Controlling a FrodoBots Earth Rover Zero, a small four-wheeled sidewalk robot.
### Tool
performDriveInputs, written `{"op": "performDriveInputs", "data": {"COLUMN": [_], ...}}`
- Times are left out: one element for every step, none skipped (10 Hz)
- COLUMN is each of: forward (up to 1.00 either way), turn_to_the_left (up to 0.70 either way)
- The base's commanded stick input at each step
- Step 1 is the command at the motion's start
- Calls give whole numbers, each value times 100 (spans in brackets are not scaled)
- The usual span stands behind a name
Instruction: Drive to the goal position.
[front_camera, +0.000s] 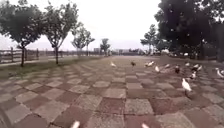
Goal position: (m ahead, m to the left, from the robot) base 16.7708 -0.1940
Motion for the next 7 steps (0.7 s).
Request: {"op": "performDriveInputs", "data": {"forward": [70, 70, 70, 70, 70, 70, 70], "turn_to_the_left": [0, 0, 0, 0, 0, 0, 14]}}
